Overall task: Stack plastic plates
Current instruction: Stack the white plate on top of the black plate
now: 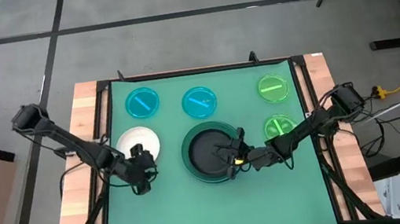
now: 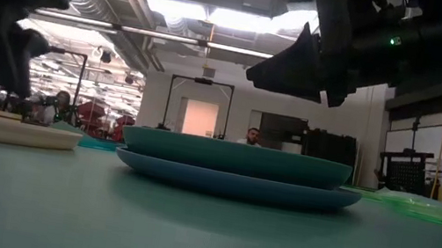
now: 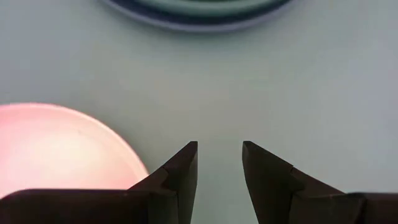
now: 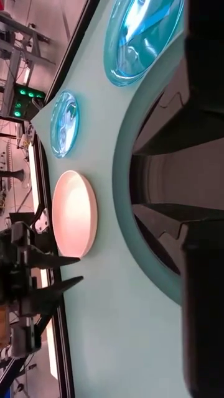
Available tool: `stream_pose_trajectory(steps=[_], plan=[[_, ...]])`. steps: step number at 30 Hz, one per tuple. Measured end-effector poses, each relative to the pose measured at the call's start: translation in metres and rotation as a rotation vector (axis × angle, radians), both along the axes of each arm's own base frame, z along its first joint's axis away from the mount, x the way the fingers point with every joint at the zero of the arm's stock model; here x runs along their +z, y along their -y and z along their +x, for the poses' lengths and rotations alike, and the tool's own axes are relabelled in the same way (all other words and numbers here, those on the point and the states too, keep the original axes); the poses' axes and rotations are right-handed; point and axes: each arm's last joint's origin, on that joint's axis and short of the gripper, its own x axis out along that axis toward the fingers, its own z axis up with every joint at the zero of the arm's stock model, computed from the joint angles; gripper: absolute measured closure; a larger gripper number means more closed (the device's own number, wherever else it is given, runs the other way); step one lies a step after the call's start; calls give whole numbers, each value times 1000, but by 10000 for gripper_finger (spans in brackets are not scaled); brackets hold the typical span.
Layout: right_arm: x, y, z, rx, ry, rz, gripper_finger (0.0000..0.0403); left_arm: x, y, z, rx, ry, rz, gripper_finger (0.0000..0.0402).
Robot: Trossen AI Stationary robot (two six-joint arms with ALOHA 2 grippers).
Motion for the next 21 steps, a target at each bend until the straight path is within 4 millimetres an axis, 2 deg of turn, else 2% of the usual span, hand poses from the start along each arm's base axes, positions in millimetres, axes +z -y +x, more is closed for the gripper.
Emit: stream_pose_trajectory(steps=[5, 11, 21], plan=[[0, 0, 0, 0, 0, 0, 276, -10, 5, -1, 0, -63, 24, 282], [1, 0, 0, 0, 6, 2, 276, -22, 1, -3, 53, -133, 140, 282], [2, 0, 1, 0, 19, 8, 276, -20, 0, 0, 79, -111, 197, 282]])
